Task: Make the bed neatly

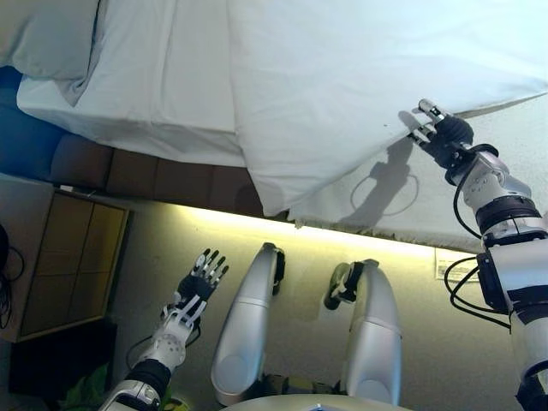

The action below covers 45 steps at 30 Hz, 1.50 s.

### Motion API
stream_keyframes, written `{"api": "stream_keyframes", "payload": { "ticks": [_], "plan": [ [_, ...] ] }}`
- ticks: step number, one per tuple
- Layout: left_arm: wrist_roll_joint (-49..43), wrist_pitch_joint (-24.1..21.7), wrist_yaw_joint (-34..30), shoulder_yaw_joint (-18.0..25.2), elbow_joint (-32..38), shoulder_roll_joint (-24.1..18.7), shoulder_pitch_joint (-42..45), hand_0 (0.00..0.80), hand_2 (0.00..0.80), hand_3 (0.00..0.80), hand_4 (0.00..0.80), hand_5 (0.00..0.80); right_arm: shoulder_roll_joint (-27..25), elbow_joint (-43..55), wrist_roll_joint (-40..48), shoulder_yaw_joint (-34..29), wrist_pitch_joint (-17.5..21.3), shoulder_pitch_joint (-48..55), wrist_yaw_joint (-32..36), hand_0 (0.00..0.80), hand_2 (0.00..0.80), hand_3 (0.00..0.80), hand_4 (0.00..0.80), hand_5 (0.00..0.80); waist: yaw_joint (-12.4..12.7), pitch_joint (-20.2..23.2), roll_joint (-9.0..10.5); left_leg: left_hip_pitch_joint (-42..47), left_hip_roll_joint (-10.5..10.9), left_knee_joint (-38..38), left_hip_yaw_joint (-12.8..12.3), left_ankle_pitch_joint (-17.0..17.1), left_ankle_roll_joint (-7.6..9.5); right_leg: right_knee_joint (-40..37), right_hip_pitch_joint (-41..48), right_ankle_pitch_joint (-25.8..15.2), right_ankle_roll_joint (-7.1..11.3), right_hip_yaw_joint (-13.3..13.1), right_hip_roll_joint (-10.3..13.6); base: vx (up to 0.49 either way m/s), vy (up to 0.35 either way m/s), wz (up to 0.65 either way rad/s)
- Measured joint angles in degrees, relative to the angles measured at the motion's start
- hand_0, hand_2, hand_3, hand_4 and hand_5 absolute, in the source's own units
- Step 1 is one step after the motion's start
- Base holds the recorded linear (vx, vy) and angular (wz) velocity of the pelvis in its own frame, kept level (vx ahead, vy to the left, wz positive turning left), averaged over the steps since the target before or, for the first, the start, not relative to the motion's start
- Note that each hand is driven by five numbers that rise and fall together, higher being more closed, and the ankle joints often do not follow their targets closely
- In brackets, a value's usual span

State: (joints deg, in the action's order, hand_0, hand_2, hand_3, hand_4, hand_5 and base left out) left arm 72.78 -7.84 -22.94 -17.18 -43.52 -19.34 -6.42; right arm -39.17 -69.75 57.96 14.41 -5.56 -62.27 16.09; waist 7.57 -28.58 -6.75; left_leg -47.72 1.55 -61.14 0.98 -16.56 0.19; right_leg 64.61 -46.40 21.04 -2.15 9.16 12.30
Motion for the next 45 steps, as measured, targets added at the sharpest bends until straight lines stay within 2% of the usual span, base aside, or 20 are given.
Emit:
{"api": "stream_keyframes", "payload": {
  "ticks": [4,12,22,25,29,33,36,39,41,45],
  "plan": [
    [-0.09,-0.17,-0.06,-0.17,0.75,-0.01,0.1,0.0,0.0,0.0,0.0,0.0,-0.04,0.04,0.0,0.02,0.24,0.01,-0.32,0.8,0.8,0.8,0.8,0.8,-0.18,0.0,0.01,3.45,-0.32,3.25,-0.64,0.25,0.36,-3.38,3.23,-1.12,0.22,0.04,-0.36,-0.002,-0.008,-0.06],
    [-1.35,-0.79,0.11,-1.36,4.39,-1.09,-3.13,0.0,0.0,0.0,0.0,0.0,-0.1,0.57,-0.11,0.64,0.47,0.06,1.28,0.8,0.8,0.8,0.8,0.8,-0.17,0.13,0.3,10.39,-0.42,9.28,-1.03,0.77,0.45,-10.5,10.51,-2.66,1.89,0.48,-1.09,0.002,-0.005,-0.02],
    [-2.56,-1.03,0.87,-1.39,7.7,-4.44,-6.34,0.0,0.0,0.0,0.0,0.0,-0.26,1.96,-0.49,1.05,0.81,0.06,1.59,0.8,0.8,0.8,0.8,0.8,0.54,0.27,0.77,12.35,-0.14,9.78,-0.91,0.53,0.88,-11.01,12.65,-2.5,1.7,0.73,-0.86,0.002,-0.003,0.01],
    [-2.54,-1.0,0.6,-1.49,11.63,-4.91,-6.9,0.0,0.0,0.0,0.0,0.0,0.02,2.3,-0.46,1.25,0.83,0.25,1.19,0.8,0.8,0.8,0.8,0.8,0.92,0.31,1.17,12.69,-0.12,10.13,-0.92,0.81,1.04,-11.21,12.85,-2.49,1.65,0.67,-0.86,0.0,0.0,0.0],
    [-1.66,1.03,0.57,-3.25,16.27,-5.0,-9.78,0.0,0.0,0.0,0.0,0.0,1.97,2.51,-0.46,2.04,0.81,1.12,0.8,0.8,0.8,0.8,0.8,0.8,1.14,0.82,3.19,13.71,-0.15,11.9,-0.86,1.62,0.82,-12.74,13.68,-3.01,1.6,0.77,-1.02,0.001,-0.008,0.0],
    [1.21,7.2,4.37,-6.59,14.77,-1.01,-14.74,0.0,0.0,0.0,0.0,0.0,5.2,2.63,-0.45,2.15,0.8,1.14,0.55,0.8,0.8,0.8,0.8,0.8,0.88,1.48,4.82,15.57,-0.22,14.18,-1.03,2.1,0.74,-15.28,15.57,-4.08,2.23,0.83,-1.37,0.008,-0.04,-0.03],
    [2.74,11.14,9.14,-8.77,9.58,3.13,-18.07,0.0,0.0,0.0,0.0,0.0,6.39,3.27,-0.41,2.27,0.78,1.07,0.11,0.8,0.8,0.8,0.8,0.8,0.2,1.74,5.56,16.12,-0.7,14.41,-1.04,2.18,0.61,-16.78,16.62,-4.71,2.69,0.9,-2.09,0.006,-0.083,-0.04],
    [4.67,13.78,14.17,-9.59,4.32,6.68,-20.22,0.0,0.0,0.0,0.0,0.0,8.94,4.27,-0.21,2.92,0.72,0.99,-0.39,0.8,0.8,0.8,0.8,0.8,-0.78,1.87,7.17,16.05,-1.01,14.51,-1.12,2.09,0.72,-17.52,16.74,-4.99,2.79,0.93,-2.45,-0.028,-0.118,-0.05],
    [5.68,14.82,16.54,-11.08,2.76,8.03,-21.19,0.0,0.0,0.0,0.0,0.0,9.91,4.43,0.18,4.22,0.68,0.98,-0.59,0.8,0.8,0.8,0.8,0.8,-1.52,1.9,7.68,16.04,-1.44,14.49,-1.19,1.96,0.7,-18.17,16.91,-5.39,2.8,0.84,-3.05,-0.017,-0.132,-0.09],
    [10.08,16.45,20.98,-11.0,0.48,10.29,-22.45,0.0,0.0,0.0,0.0,0.0,12.88,5.2,1.34,5.1,0.66,1.03,-1.62,0.8,0.8,0.8,0.8,0.8,-2.79,2.07,9.11,16.11,-2.46,14.74,-1.19,1.79,0.46,-19.55,17.09,-6.2,2.52,0.77,-4.15,0.019,-0.148,-0.12]
  ]
}}
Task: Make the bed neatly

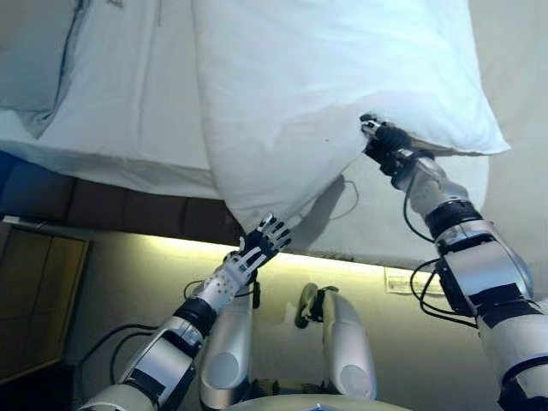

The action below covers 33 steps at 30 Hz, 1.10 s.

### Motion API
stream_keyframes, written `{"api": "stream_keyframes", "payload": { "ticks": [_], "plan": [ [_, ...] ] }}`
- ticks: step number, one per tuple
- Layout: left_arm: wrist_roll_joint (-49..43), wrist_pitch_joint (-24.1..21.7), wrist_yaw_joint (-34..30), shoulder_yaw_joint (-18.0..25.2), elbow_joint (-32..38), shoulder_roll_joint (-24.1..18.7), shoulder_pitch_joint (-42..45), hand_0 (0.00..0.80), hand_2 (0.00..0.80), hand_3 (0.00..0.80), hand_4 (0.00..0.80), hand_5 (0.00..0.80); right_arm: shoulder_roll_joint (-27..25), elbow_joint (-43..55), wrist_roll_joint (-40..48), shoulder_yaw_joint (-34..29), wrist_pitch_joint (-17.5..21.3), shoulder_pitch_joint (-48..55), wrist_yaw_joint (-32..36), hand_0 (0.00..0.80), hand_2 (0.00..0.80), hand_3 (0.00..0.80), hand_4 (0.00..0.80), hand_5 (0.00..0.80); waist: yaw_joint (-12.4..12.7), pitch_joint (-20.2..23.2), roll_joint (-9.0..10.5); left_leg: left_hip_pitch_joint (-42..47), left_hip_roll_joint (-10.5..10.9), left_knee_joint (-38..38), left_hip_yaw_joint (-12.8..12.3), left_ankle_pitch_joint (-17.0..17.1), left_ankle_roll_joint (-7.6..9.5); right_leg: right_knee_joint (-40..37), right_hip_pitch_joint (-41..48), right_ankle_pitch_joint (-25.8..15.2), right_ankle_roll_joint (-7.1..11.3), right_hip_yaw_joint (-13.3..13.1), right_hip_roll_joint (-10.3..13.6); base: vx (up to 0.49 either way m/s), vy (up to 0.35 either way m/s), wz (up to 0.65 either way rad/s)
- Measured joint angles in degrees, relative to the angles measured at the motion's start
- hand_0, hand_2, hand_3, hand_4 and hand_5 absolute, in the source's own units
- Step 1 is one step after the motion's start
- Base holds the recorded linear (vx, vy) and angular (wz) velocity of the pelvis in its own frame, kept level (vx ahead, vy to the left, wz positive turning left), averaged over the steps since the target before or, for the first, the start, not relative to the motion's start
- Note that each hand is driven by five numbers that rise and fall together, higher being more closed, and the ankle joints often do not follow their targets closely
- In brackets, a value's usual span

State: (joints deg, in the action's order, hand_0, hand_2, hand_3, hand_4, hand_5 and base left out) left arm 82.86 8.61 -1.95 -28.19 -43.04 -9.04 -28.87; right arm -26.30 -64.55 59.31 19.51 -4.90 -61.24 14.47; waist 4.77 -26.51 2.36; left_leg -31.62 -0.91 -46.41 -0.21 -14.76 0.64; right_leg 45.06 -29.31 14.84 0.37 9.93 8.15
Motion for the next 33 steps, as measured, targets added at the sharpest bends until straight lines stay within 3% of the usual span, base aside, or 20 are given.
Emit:
{"api": "stream_keyframes", "payload": {
  "ticks": [6,12,19,25,33],
  "plan": [
    [12.91,1.17,7.03,-0.08,-3.62,3.72,-1.97,0.0,0.0,0.0,0.0,0.0,5.15,3.51,0.67,1.53,0.35,0.02,-2.1,0.8,0.8,0.8,0.8,0.8,-1.1,0.37,3.23,0.98,-1.32,1.47,-1.02,0.28,-0.42,-1.84,0.43,-1.09,-0.63,-0.53,-1.26,0.005,-0.126,-0.13],
    [24.44,0.65,8.02,-0.63,-3.69,6.82,-4.05,0.0,0.0,0.0,0.0,0.0,7.5,6.0,0.92,1.94,1.28,0.14,-4.99,0.8,0.8,0.8,0.8,0.8,-2.5,0.41,3.59,1.18,-1.77,1.93,-1.28,0.29,-0.47,-3.0,0.7,-1.54,-0.51,-0.8,-1.92,-0.023,-0.076,-0.05],
    [28.61,-2.86,-3.08,-0.94,-1.75,10.22,-5.32,0.0,0.0,0.0,0.0,0.0,10.25,8.61,1.09,3.15,1.91,1.89,-6.24,0.8,0.8,0.8,0.8,0.8,-4.15,0.06,5.59,2.97,-1.82,3.34,-2.98,0.28,-0.46,-3.33,1.07,-1.62,-0.42,-2.35,-2.0,0.024,-0.051,-0.1],
    [28.72,-5.84,-11.43,0.02,2.48,13.31,-7.57,0.0,0.0,0.0,0.0,0.0,11.66,10.56,1.12,3.15,2.32,3.74,-7.22,0.8,0.8,0.8,0.8,0.8,-4.49,-0.2,6.2,4.47,-1.89,3.86,-3.7,0.26,-0.5,-3.4,1.93,-1.61,-0.41,-3.06,-2.11,0.031,-0.02,-0.06],
    [29.41,-12.24,-13.15,0.32,3.98,15.42,-8.22,0.0,0.0,0.0,0.0,0.0,12.1,15.1,1.16,3.1,3.33,4.91,-7.49,0.8,0.8,0.8,0.8,0.8,-5.65,-0.11,6.44,5.18,-2.13,4.02,-4.16,0.14,-0.64,-3.67,2.39,-1.68,-0.32,-3.51,-2.4,0.022,-0.009,-0.04]
  ]
}}
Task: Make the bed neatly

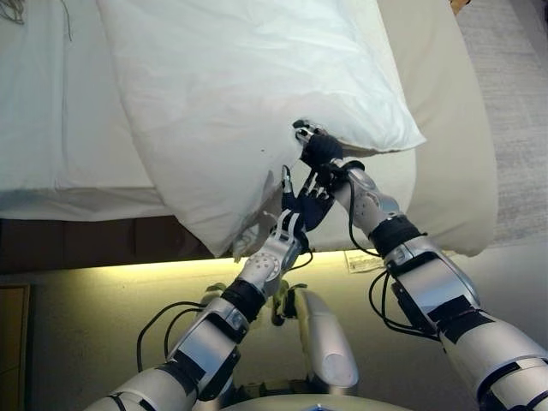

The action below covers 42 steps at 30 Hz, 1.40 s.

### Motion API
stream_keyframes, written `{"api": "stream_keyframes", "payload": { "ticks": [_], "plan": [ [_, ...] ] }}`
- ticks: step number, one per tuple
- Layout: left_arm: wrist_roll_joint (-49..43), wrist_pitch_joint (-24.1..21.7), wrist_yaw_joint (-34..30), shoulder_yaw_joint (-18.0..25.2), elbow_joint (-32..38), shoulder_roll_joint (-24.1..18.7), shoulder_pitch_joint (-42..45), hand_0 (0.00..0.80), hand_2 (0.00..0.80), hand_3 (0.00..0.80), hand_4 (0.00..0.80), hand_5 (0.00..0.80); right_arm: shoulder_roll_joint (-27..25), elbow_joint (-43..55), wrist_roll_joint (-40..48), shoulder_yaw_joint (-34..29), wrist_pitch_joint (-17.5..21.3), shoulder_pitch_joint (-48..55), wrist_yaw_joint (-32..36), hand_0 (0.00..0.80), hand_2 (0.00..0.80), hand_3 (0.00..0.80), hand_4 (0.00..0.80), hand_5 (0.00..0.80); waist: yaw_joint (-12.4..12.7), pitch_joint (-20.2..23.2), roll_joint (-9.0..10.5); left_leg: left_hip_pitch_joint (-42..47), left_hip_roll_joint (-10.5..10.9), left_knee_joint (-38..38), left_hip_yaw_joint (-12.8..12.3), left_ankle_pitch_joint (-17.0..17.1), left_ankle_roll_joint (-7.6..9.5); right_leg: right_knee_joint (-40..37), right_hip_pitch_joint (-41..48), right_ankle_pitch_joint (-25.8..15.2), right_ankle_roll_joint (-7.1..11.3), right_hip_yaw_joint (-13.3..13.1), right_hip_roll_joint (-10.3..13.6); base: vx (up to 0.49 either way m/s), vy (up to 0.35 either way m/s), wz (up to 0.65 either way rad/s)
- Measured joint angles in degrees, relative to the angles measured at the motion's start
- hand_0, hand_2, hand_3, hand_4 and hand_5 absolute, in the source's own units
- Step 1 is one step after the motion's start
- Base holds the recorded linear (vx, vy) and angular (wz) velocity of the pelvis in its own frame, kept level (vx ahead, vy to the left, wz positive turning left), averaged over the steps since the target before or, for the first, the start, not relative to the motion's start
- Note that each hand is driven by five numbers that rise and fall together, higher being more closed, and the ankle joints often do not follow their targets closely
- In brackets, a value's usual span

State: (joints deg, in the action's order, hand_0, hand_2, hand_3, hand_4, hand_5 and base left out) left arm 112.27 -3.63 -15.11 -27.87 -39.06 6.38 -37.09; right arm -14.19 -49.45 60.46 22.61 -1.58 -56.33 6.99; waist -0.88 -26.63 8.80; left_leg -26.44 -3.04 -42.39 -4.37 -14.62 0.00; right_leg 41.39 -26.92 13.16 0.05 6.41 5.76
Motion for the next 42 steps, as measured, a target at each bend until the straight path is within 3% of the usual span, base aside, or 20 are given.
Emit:
{"api": "stream_keyframes", "payload": {
  "ticks": [11,25,33,42],
  "plan": [
    [1.09,-8.07,-0.28,0.01,2.38,0.28,-0.32,0.0,0.0,0.0,0.0,0.0,1.74,2.74,0.0,0.0,-0.05,0.25,-0.16,0.8,0.8,0.8,0.8,0.8,-1.37,0.01,0.91,0.92,-0.36,0.41,-0.39,-0.1,-0.18,-0.3,0.57,-0.1,-0.13,-0.35,-0.4,0.001,-0.003,-0.02],
    [1.09,-11.07,0.13,1.25,2.31,0.28,-0.33,0.0,0.0,0.0,0.0,0.0,2.41,2.95,-0.05,0.02,-1.04,0.25,0.01,0.8,0.8,0.8,0.8,0.8,-1.27,0.02,0.89,0.86,0.29,0.28,-0.36,-0.03,-0.09,0.78,0.2,0.16,-0.17,-0.25,0.44,-0.005,0.005,0.01],
    [1.11,-14.47,0.27,5.6,1.57,0.26,-0.34,0.0,0.0,0.0,0.0,0.0,2.22,2.97,-0.06,0.02,-1.27,0.55,-0.42,0.8,0.8,0.8,0.8,0.8,-1.21,0.04,0.81,0.19,0.37,0.07,-0.3,-0.02,-0.11,1.39,-0.53,0.28,-0.31,-0.14,0.69,0.0,0.0,0.0],
    [1.1,-15.76,0.37,6.08,1.42,0.25,-0.34,0.0,0.0,0.0,0.0,0.0,2.16,2.97,-0.09,0.01,-1.49,0.57,0.03,0.8,0.8,0.8,0.8,0.8,-1.02,0.27,-0.63,0.24,0.99,-0.02,-0.1,-0.01,-0.08,2.43,-0.57,1.06,-0.37,0.61,1.81,0.007,0.021,0.03]
  ]
}}
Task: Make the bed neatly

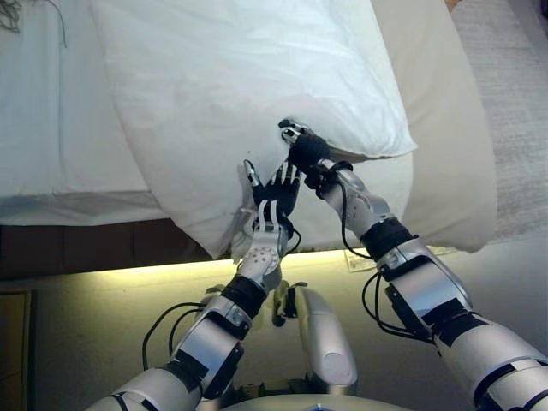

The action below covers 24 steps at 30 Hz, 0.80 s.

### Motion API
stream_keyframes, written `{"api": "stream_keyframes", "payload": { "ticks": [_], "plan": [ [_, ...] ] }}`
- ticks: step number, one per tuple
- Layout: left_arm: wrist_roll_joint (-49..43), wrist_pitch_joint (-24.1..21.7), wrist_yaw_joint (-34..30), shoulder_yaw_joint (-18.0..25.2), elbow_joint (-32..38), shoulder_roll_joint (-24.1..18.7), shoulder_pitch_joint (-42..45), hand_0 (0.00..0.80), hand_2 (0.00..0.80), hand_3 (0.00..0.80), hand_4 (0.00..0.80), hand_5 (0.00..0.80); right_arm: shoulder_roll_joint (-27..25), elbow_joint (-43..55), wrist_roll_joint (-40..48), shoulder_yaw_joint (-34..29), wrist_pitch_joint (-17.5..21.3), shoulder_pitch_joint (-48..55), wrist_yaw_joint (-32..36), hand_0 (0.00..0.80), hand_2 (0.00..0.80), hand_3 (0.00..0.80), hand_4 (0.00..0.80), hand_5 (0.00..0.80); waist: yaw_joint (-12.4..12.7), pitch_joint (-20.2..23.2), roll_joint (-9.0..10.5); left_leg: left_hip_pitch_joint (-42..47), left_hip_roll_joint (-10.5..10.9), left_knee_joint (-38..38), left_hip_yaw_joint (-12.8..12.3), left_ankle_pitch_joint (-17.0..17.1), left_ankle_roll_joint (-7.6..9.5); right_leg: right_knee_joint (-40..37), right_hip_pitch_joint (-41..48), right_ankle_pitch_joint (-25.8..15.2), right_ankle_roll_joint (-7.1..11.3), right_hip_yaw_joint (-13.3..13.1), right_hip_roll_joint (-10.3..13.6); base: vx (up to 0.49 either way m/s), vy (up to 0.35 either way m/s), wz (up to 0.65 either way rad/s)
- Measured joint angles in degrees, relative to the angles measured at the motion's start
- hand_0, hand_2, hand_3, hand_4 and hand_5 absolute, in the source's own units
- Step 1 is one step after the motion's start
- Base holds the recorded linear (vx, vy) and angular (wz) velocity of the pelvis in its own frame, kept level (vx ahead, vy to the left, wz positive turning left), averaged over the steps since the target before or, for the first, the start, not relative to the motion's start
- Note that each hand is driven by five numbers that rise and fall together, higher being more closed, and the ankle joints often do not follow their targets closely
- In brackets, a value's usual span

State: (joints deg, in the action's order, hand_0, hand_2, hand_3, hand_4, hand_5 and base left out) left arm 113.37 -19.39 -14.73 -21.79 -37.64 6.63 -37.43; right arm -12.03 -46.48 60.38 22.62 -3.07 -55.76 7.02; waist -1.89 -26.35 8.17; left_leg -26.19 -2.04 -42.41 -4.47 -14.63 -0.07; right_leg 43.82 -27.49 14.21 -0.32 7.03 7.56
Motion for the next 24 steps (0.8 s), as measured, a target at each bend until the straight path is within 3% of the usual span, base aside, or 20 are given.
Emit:
{"api": "stream_keyframes", "payload": {
  "ticks": [10,11,12,13,14,15,24],
  "plan": [
    [0.0,0.02,-0.01,0.97,-0.73,0.0,0.0,0.0,0.0,0.0,0.0,0.0,0.01,0.04,-0.14,0.0,-1.57,0.0,0.13,0.8,0.8,0.8,0.8,0.8,-0.06,0.39,-1.42,0.26,0.38,-0.18,0.13,0.01,0.0,1.04,-0.04,0.55,-0.07,0.11,0.54,0.003,0.006,0.01],
    [0.01,-0.01,-0.01,0.97,-0.73,-0.01,0.0,0.157,0.157,0.157,0.157,0.157,0.0,0.04,-0.14,0.0,-1.6,0.0,0.15,0.8,0.8,0.8,0.8,0.8,-0.07,0.38,-1.46,0.26,0.38,-0.18,0.14,0.01,0.0,1.04,-0.03,0.55,-0.07,0.11,0.54,0.0,0.0,0.0],
    [0.01,-0.02,-0.01,0.97,-0.73,-0.01,0.0,0.185,0.185,0.185,0.185,0.185,-0.01,0.04,-0.17,-0.01,-1.64,0.0,0.22,0.8,0.8,0.8,0.8,0.8,-0.07,0.39,-1.52,0.25,0.38,-0.18,0.14,0.01,-0.01,1.04,-0.03,0.56,-0.07,0.11,0.55,0.0,0.0,0.0],
    [0.01,-0.03,0.01,0.97,-0.78,-0.01,0.0,0.0,0.0,0.0,0.0,0.0,-0.01,0.04,-0.18,-0.01,-1.71,0.0,0.37,0.8,0.8,0.8,0.8,0.8,-0.07,0.41,-1.62,0.25,0.39,-0.18,0.14,0.01,-0.01,1.04,-0.04,0.56,-0.07,0.12,0.55,0.0,0.0,0.0],
    [0.0,-0.06,0.01,1.05,-0.82,-0.01,0.0,0.119,0.119,0.119,0.119,0.119,-0.06,0.03,-0.23,-0.02,-1.82,0.02,0.43,0.8,0.8,0.8,0.8,0.8,-0.04,0.49,-1.82,0.2,0.39,-0.18,0.16,0.01,-0.01,1.02,-0.05,0.56,-0.07,0.15,0.56,0.0,0.0,0.0],
    [0.01,-0.07,0.01,1.06,-0.95,-0.01,0.0,0.8,0.8,0.8,0.8,0.8,-0.09,0.04,-0.23,-0.02,-1.92,0.01,0.66,0.8,0.8,0.8,0.8,0.8,-0.05,0.56,-2.03,0.2,0.41,-0.17,0.16,0.0,-0.01,1.0,-0.05,0.57,-0.05,0.16,0.59,0.0,0.0,0.0],
    [-0.05,-1.66,0.17,3.42,-2.11,-1.01,-0.93,0.8,0.8,0.8,0.8,0.8,-0.07,0.41,-1.22,0.09,-2.99,0.14,2.25,0.8,0.8,0.8,0.8,0.8,0.1,0.61,-2.36,0.21,0.47,-0.38,0.29,-0.03,-0.08,1.56,-0.1,0.9,-0.19,0.45,0.82,0.0,0.0,0.0]
  ]
}}
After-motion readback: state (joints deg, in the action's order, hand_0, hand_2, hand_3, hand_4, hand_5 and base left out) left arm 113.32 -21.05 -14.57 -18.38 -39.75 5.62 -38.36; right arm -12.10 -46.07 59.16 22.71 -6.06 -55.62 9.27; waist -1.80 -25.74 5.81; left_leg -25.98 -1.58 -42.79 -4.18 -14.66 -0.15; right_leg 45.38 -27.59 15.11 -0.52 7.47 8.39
